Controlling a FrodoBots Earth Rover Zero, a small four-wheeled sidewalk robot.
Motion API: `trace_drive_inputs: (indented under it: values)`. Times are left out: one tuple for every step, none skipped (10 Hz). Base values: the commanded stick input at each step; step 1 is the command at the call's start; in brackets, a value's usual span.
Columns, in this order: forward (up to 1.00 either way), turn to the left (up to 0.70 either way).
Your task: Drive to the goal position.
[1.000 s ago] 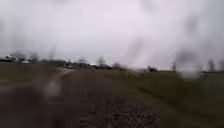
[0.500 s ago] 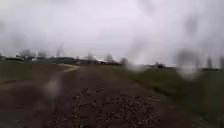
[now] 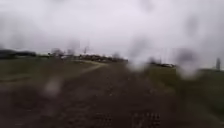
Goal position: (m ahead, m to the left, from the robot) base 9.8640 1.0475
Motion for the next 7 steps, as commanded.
trace_drive_inputs:
  values:
    - [1.00, 0.00]
    - [1.00, 0.00]
    - [1.00, 0.00]
    - [1.00, 0.00]
    - [1.00, 0.00]
    - [1.00, 0.00]
    - [1.00, 0.00]
